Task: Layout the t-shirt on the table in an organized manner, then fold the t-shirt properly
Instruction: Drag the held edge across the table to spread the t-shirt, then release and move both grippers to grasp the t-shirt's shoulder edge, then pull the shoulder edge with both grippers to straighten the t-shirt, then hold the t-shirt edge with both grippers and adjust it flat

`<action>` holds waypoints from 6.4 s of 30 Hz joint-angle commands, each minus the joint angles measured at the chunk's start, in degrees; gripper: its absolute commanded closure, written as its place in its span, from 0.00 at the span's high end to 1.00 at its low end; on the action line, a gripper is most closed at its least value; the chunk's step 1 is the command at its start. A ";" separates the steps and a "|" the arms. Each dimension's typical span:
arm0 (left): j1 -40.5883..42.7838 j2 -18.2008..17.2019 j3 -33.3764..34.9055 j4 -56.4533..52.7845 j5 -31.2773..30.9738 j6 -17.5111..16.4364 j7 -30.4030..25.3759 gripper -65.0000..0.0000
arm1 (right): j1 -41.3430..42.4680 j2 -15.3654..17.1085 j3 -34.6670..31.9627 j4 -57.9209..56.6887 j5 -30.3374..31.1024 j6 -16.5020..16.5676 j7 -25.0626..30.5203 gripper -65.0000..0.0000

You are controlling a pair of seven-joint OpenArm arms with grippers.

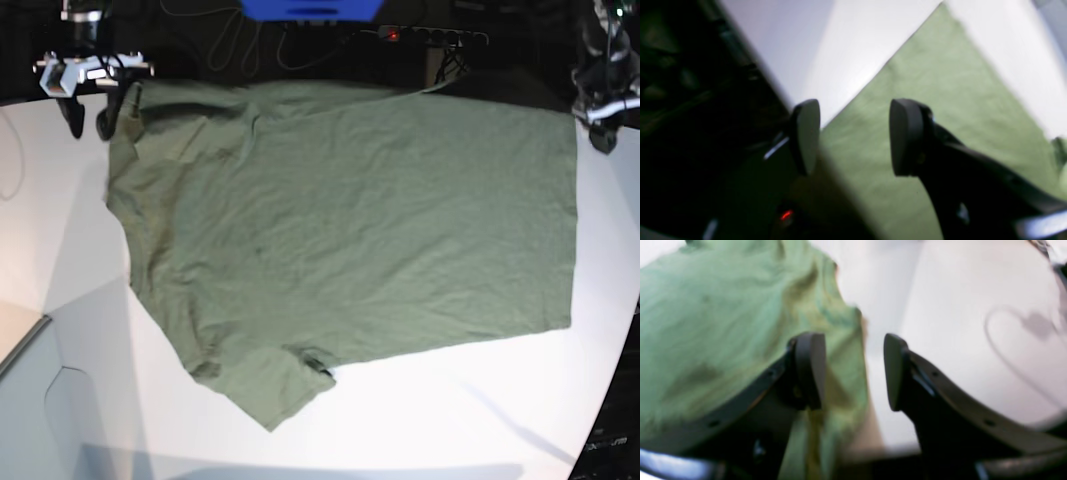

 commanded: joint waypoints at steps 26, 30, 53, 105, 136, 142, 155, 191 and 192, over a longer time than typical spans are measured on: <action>-36.70 -2.39 5.43 -46.48 32.71 0.42 -2.19 0.50 | 35.48 10.63 -18.70 -20.41 0.53 0.24 -41.04 0.44; -43.38 -4.76 5.69 -58.52 33.15 0.51 -9.23 0.50 | 40.93 12.03 -19.14 -29.38 0.53 0.24 -41.12 0.44; -65.09 -6.61 14.05 -80.15 32.54 0.51 -28.48 0.51 | 57.11 18.89 -18.61 -48.81 0.80 -12.33 -29.52 0.44; -21.31 -7.22 13.96 -22.39 15.04 0.51 3.43 0.51 | 12.54 11.51 -17.12 18.01 0.80 -0.02 -68.82 0.54; -15.51 -6.70 8.68 -13.77 15.04 0.24 3.52 0.51 | -13.57 8.17 -20.37 31.99 0.88 -0.02 -48.42 0.00; -15.42 -6.70 8.68 -13.77 15.04 0.42 3.52 0.51 | -18.58 8.34 -20.81 28.91 0.80 -0.02 -41.48 0.00; -14.28 -7.14 8.68 -13.77 15.04 0.15 3.52 0.51 | -11.73 9.57 -13.25 14.75 0.71 -0.02 -41.04 0.13; -20.35 -8.28 10.27 -33.11 15.57 0.42 2.91 0.50 | 30.56 13.62 -3.76 -19.18 0.53 7.19 -41.56 0.00; -19.55 -8.28 10.18 -33.03 15.48 0.42 2.91 0.50 | 31.79 14.32 -3.76 -20.85 0.53 7.19 -41.56 0.00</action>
